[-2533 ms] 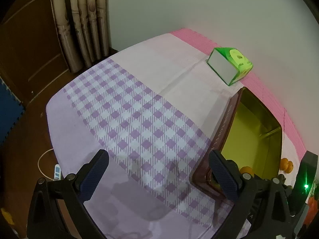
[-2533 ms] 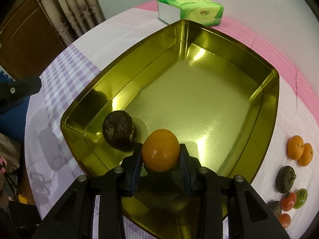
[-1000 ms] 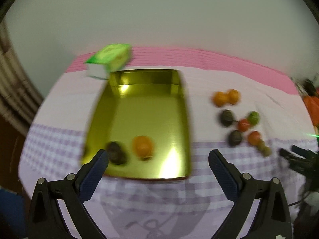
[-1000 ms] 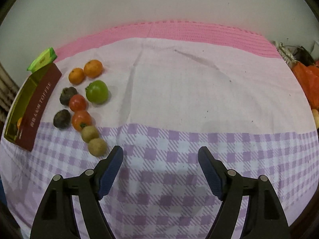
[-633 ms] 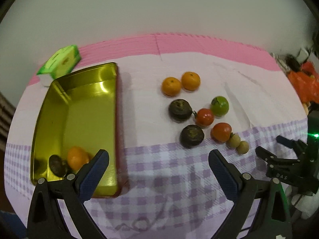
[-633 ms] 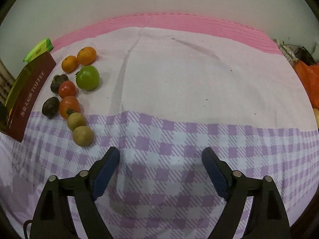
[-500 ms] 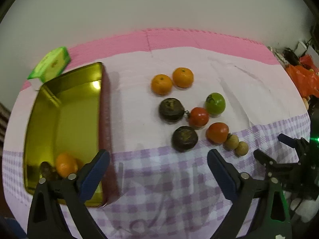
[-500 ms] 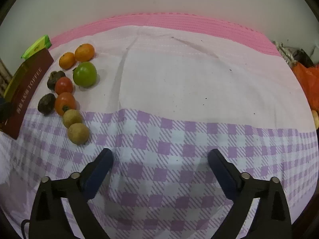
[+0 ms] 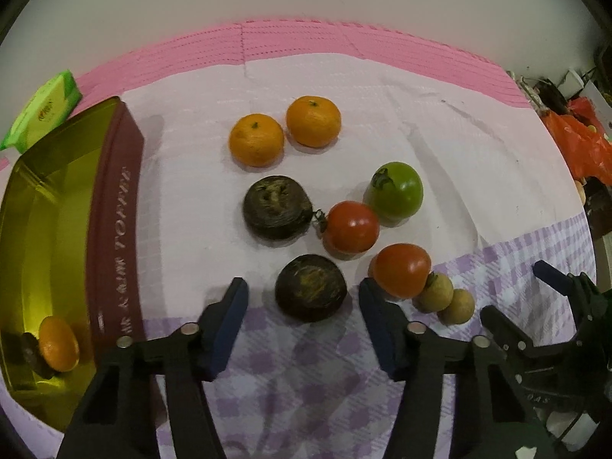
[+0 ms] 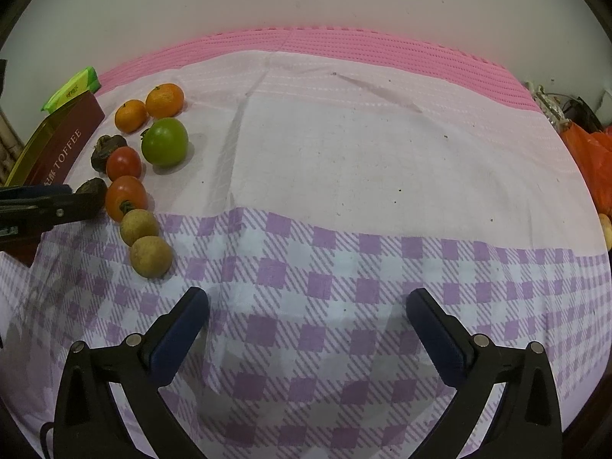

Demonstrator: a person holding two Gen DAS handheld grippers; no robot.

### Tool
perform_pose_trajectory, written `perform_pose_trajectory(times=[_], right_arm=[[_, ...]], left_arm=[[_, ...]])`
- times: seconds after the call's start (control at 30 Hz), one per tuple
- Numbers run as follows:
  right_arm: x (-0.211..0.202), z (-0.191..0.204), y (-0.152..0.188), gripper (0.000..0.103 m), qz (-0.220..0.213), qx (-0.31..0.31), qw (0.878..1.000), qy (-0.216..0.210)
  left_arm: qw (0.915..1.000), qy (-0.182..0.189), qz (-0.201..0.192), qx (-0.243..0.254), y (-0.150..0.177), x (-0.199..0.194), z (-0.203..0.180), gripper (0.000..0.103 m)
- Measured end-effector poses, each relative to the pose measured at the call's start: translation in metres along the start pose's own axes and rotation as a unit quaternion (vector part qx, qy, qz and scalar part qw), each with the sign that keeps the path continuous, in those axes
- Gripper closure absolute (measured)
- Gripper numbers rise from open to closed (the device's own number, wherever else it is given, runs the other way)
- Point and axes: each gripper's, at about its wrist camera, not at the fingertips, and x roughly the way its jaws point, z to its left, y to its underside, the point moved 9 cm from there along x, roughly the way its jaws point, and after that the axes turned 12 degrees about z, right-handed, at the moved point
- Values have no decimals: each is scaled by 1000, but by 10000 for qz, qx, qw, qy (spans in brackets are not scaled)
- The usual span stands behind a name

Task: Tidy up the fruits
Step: 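Close the left tool on the second dark brown fruit, then lower the dark fruit into the tin and open the left tool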

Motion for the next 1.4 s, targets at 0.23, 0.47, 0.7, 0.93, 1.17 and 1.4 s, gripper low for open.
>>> perform_pose_trajectory(times=[0.23,0.47,0.7,0.93,1.17,1.4], right_arm=[[0,0,-1,0,-16,6,10000,3],[0,0,0,0,-26,22,10000,11],[-1,0,-2,0,-60,38,10000,20],[-1,-1,-2,0,-83,59,9999,29],[-1,-1,-1,0,-100,77,9999,34],[-1,-2,-4,0,-115,113,9999,46]], left_arm=[[10000,-5,11,12,1,3,-1,69],[9999,17,-43,-120,6,-10,7,69],[9986,-118,-422,-285,2,-52,36,69],[9923,-520,-729,-856,-3,-88,109,69],[9835,-771,-619,-1515,7,-86,186,69],[9792,-701,-315,-1879,20,-64,219,69]])
